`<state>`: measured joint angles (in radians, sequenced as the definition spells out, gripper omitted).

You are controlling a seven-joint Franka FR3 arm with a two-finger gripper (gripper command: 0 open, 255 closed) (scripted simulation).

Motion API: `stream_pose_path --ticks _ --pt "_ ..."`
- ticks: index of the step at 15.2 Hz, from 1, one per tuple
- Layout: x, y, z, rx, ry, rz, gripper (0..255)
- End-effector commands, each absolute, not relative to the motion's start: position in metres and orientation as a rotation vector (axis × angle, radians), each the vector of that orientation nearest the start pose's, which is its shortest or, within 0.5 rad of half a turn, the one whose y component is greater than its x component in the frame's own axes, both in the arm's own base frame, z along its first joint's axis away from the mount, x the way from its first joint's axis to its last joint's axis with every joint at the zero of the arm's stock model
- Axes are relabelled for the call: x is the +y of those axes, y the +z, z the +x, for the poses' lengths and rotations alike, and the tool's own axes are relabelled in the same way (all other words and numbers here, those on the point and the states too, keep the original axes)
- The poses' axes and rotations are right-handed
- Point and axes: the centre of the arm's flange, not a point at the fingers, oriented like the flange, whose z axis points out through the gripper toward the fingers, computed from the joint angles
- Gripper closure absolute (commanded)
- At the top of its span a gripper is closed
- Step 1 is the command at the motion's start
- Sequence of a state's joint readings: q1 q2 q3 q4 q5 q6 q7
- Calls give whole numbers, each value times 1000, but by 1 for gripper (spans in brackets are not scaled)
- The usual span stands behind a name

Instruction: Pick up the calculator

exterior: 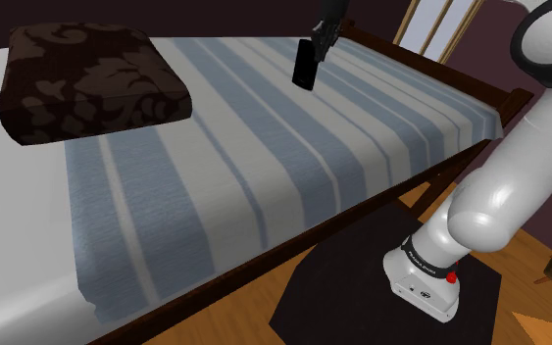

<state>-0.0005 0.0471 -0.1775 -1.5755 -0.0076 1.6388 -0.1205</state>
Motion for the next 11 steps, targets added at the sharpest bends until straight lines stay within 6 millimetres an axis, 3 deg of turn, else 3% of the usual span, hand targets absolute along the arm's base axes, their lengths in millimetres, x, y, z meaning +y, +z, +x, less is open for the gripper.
stream_pose_path --ticks 1,11 --pt "-100 612 566 90 -22 -3159 255" --pt "-100 660 566 90 -22 -3159 255"
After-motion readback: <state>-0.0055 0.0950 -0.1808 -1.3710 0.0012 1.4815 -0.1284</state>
